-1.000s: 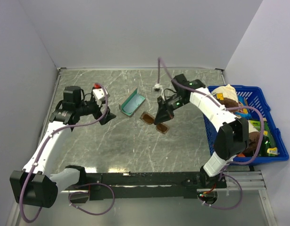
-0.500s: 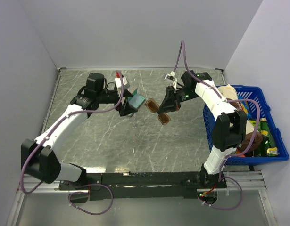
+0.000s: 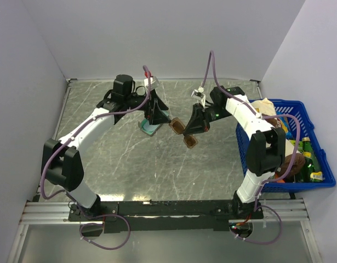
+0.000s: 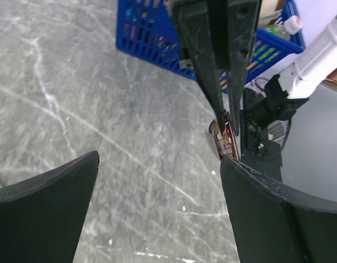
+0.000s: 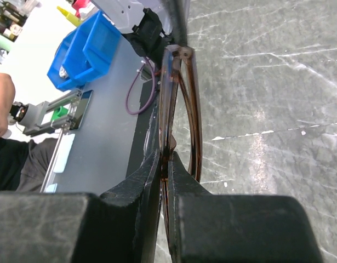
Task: Organize the sunglasses
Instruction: Place the sunglasses at the center of the board.
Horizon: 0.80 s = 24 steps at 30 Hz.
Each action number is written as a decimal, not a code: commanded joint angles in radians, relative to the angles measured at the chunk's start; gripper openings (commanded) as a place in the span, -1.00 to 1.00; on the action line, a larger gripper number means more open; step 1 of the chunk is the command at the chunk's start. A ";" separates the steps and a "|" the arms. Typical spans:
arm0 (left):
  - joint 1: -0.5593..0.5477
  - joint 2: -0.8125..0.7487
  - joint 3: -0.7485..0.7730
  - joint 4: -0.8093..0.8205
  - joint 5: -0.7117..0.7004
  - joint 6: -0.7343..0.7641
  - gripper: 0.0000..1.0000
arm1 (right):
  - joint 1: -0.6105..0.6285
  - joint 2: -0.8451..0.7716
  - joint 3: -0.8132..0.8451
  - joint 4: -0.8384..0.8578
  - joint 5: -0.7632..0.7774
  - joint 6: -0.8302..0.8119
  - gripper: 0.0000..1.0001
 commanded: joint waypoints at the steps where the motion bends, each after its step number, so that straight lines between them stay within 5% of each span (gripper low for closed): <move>1: -0.053 0.027 0.077 -0.010 0.091 -0.016 0.93 | 0.003 -0.033 0.008 -0.219 -0.095 -0.063 -1.00; 13: -0.064 0.009 0.092 0.015 0.054 -0.057 0.93 | 0.005 -0.026 -0.006 -0.152 -0.026 0.004 -1.00; 19: -0.027 -0.019 0.095 -0.019 0.026 -0.048 0.93 | 0.031 -0.164 -0.176 0.388 0.241 0.464 -1.00; 24: 0.028 -0.054 0.063 -0.019 0.045 -0.036 0.93 | 0.078 -0.165 -0.162 0.419 0.407 0.515 -1.00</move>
